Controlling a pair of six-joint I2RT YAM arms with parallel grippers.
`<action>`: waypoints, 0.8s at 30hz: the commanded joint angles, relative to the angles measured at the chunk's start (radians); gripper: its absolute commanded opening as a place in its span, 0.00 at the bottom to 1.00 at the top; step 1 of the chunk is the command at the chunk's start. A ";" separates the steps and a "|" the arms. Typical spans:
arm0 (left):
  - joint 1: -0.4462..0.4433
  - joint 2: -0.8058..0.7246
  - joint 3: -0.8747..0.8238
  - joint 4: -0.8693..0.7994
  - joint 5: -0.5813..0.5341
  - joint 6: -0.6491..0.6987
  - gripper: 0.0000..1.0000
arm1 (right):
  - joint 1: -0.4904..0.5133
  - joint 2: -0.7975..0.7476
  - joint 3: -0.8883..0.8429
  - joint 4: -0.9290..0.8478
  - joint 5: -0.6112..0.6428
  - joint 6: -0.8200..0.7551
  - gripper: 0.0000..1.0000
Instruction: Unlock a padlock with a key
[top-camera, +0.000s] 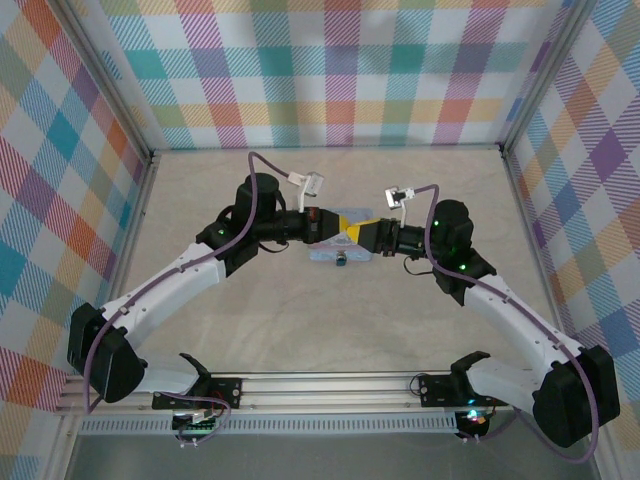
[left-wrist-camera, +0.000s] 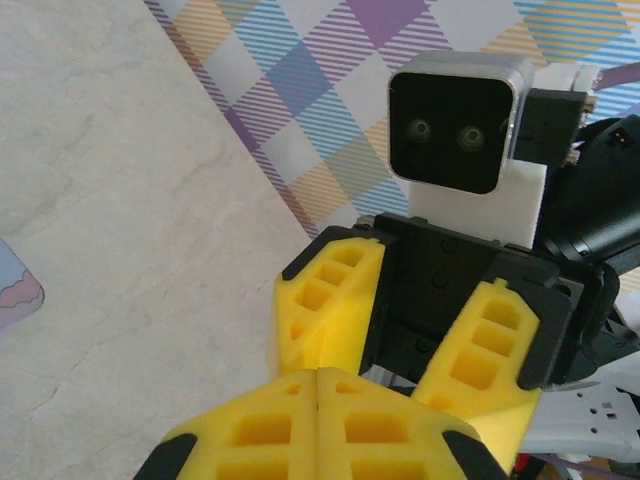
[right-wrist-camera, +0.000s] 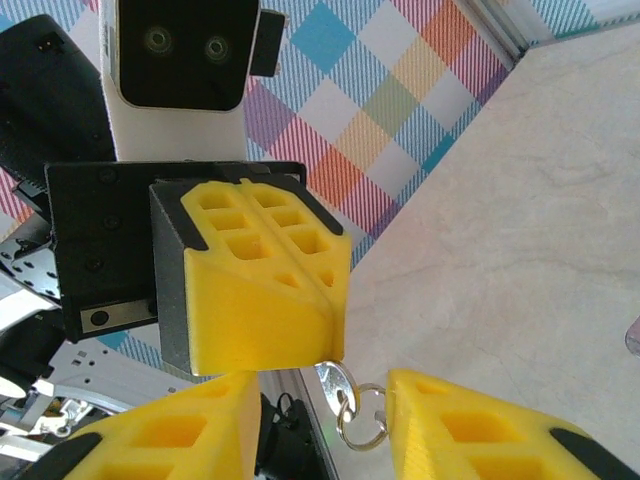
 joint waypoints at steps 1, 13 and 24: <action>-0.007 -0.032 -0.017 0.038 0.026 -0.011 0.00 | -0.002 0.007 0.019 0.049 -0.032 0.002 0.30; -0.007 -0.043 -0.008 0.028 0.024 -0.001 0.00 | -0.002 -0.011 0.022 0.013 -0.056 -0.036 0.00; 0.012 -0.049 0.007 -0.041 -0.079 -0.019 0.52 | 0.000 -0.068 0.061 -0.180 0.049 -0.191 0.00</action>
